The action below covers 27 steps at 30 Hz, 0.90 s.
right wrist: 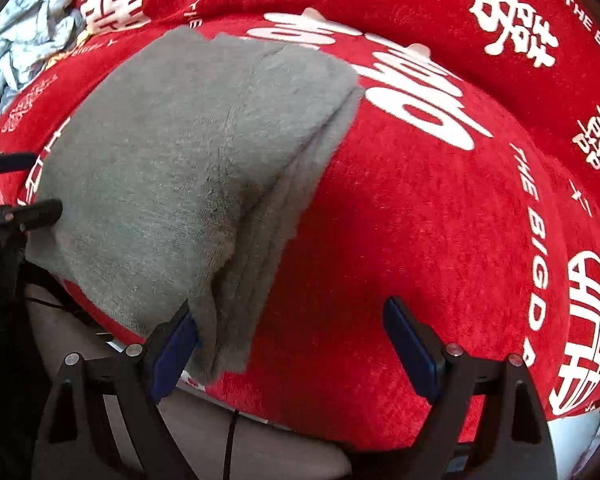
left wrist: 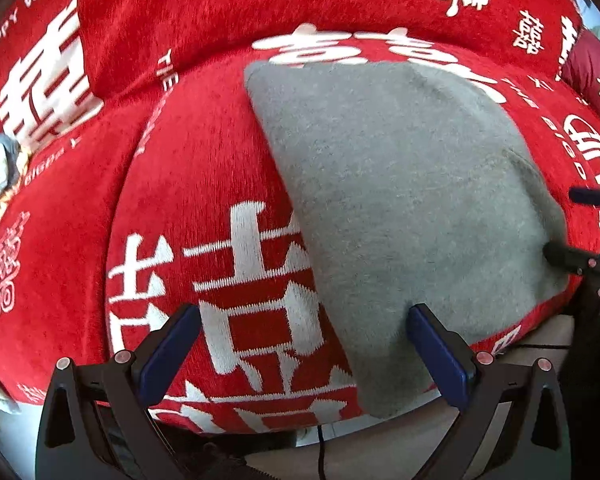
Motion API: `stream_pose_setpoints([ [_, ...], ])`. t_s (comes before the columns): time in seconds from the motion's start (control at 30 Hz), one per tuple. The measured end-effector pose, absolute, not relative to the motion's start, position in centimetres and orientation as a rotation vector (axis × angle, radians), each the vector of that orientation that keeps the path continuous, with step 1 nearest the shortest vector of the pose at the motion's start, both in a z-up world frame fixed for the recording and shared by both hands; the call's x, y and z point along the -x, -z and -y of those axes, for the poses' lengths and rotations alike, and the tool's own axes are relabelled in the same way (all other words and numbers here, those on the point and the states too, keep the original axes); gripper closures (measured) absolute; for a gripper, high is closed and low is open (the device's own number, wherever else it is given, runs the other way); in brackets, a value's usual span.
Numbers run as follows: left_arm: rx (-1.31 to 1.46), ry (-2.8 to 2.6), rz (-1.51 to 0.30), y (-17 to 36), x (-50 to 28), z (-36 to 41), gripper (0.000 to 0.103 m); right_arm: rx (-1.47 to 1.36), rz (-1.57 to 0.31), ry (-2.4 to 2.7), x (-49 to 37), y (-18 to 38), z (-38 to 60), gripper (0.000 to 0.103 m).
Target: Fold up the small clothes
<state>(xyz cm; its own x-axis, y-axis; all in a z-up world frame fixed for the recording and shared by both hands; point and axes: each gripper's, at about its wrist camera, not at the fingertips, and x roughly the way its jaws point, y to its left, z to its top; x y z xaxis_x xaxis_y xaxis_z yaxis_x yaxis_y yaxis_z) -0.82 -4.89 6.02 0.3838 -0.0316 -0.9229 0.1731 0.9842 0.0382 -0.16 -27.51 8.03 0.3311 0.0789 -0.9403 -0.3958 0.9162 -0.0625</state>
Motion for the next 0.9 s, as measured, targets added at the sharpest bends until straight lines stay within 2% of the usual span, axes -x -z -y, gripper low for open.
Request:
stream_pose_setpoints([
  [0.27,-0.089,0.099,-1.148,-6.7,-0.3,4.6,0.0,0.413,-1.04,-0.374,-0.9,-11.0,21.2,0.012],
  [0.4,-0.057,0.088,-1.205,-5.1,-1.1,3.6,0.0,0.422,-1.07,-0.391,-1.9,-9.5,19.8,0.012],
  [0.57,-0.103,0.075,-1.182,-5.8,-0.4,4.3,0.0,0.365,-1.166,-0.362,-2.1,-7.4,22.4,0.012],
  [0.9,-0.116,0.083,-1.16,-6.8,-1.3,6.7,0.0,0.373,-1.104,-0.334,-0.9,-10.4,22.7,0.012],
])
